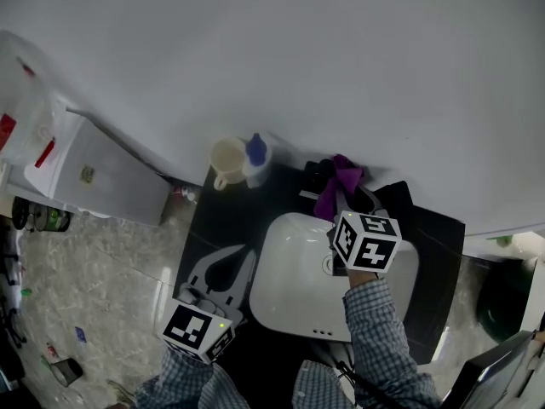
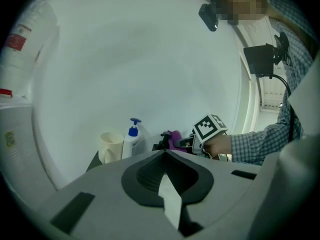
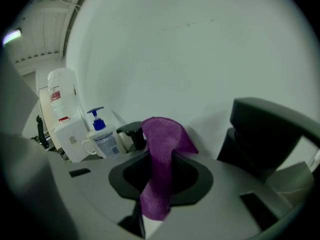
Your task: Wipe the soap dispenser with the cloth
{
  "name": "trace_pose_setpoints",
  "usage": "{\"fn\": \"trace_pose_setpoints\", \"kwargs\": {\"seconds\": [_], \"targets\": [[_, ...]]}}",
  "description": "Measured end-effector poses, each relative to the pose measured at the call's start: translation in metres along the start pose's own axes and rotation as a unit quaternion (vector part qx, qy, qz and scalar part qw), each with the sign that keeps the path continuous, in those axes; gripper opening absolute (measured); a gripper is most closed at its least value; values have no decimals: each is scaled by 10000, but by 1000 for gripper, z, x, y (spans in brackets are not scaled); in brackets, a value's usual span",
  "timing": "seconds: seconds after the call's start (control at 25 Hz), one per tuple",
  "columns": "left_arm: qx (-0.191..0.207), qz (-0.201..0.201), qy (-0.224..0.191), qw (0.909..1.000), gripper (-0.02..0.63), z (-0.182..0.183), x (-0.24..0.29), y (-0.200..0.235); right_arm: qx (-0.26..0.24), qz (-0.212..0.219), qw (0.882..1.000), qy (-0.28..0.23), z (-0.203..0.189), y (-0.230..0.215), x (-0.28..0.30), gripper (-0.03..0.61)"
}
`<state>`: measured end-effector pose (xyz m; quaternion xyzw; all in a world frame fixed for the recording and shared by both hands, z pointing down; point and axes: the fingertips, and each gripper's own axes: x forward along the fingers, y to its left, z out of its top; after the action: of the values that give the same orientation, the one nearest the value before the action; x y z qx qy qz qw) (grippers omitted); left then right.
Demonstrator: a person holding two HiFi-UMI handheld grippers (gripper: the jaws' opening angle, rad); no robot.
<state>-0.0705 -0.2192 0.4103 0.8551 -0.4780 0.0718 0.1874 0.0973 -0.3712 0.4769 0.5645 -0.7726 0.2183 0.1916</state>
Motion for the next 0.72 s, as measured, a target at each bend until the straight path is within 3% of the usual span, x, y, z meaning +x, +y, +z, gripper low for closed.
{"fn": "trace_pose_setpoints", "kwargs": {"seconds": [0.36,0.72], "targets": [[-64,38,30,10000,11,-3,0,2,213,-233,9987,403,-41,-5,3,91],[-62,-52,-29,10000,11,3,1,-2,177,-92,9998,-22,-13,5,-29,91]]}}
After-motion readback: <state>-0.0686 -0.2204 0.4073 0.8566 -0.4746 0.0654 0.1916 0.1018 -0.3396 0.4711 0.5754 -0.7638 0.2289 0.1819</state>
